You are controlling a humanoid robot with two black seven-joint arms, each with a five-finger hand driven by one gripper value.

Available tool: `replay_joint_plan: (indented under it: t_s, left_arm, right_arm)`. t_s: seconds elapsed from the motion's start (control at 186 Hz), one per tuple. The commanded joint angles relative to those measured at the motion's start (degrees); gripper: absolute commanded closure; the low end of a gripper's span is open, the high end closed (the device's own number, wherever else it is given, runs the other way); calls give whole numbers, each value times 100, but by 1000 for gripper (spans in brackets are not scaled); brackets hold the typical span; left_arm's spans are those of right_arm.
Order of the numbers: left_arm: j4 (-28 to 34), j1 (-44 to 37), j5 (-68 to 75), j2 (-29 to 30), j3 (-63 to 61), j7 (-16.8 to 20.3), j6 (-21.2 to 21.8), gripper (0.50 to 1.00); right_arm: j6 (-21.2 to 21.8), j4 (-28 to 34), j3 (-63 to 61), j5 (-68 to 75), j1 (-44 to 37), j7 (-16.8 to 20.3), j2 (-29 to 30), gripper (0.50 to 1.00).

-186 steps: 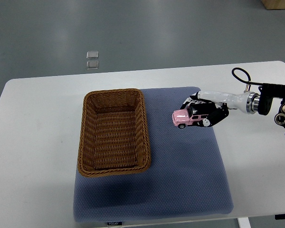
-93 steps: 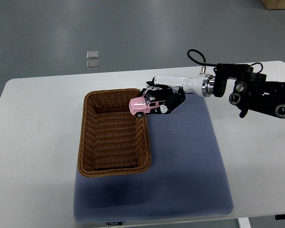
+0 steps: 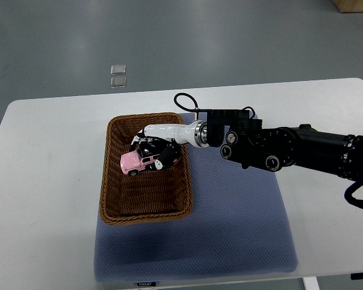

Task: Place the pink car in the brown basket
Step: 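Lower the pink car into the basket and open the right hand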

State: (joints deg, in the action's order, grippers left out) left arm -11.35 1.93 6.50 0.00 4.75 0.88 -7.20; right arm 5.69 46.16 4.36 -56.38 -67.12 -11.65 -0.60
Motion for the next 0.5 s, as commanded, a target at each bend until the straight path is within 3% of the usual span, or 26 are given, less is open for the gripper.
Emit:
replay_joint_plan:
  t_s: [0.0, 0.005, 0.032, 0.145, 0.328, 0.495]
  left_arm:
    - [10, 0, 1, 0, 8, -1, 0, 500]
    - [10, 0, 1, 0, 8, -1, 0, 500]
    - [10, 0, 1, 0, 0, -1, 0, 500]
    - [10, 0, 1, 0, 8, -1, 0, 500]
    - [18, 0, 1, 0, 8, -1, 0, 500]
    - [36, 0, 1, 0, 8, -1, 0, 500]
  right_arm:
    - [-16, -99, -14, -13, 85, 5, 51, 881]
    - [-16, -99, -15, -13, 85, 5, 51, 881]
    - [-16, -99, -15, 4, 94, 5, 51, 787]
    - [11, -108, -32, 57, 129, 5, 51, 599]
    - [-16, -99, -357, 145, 50, 5, -45, 595]
    - [-16, -64, -1789, 478, 120, 5, -485, 595]
